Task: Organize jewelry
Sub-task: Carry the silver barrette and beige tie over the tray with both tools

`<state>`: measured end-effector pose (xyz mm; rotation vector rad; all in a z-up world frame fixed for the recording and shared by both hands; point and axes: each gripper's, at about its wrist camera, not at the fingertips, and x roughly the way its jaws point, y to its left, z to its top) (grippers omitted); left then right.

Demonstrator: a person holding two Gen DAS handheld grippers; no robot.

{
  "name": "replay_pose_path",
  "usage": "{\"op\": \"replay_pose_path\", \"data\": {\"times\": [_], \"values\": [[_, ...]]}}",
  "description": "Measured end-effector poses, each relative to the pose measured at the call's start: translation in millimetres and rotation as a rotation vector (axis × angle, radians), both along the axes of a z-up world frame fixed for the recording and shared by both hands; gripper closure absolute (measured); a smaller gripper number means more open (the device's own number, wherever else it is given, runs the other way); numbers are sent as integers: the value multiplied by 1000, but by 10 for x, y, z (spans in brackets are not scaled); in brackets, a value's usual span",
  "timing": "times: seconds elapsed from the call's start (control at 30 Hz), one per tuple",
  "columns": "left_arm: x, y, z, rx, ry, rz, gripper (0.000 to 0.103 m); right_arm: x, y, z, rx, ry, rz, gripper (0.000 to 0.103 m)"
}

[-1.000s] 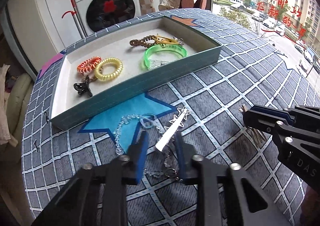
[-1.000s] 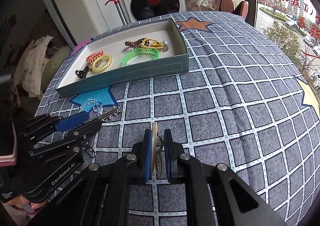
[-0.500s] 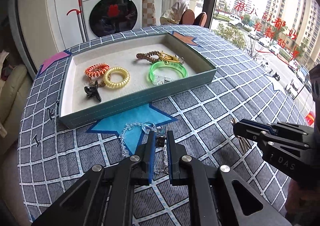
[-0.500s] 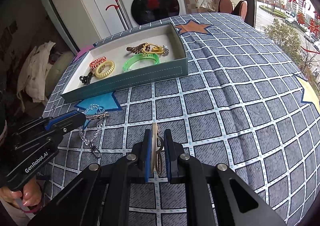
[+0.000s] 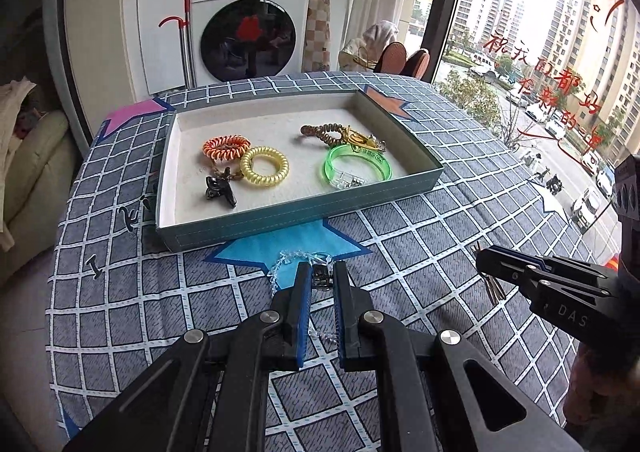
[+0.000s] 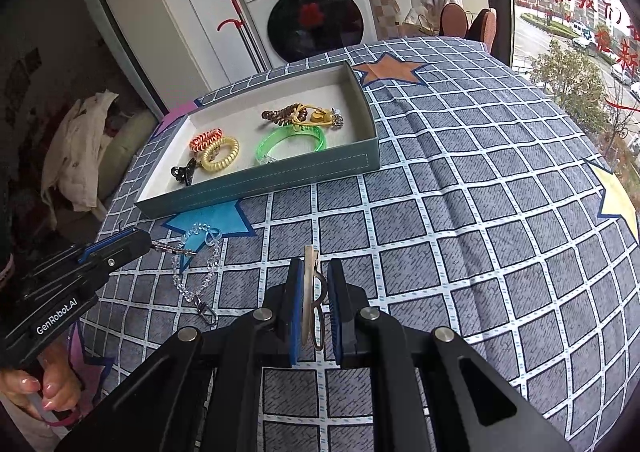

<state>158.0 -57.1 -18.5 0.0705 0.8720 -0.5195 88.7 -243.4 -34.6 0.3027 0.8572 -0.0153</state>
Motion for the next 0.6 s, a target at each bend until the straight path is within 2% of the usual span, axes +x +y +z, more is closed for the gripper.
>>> {"op": "replay_pose_path", "data": {"times": [0.6], "values": [[200,93,188,-49,-32,50,72,238,78,226,-13,-26,46,90]]}}
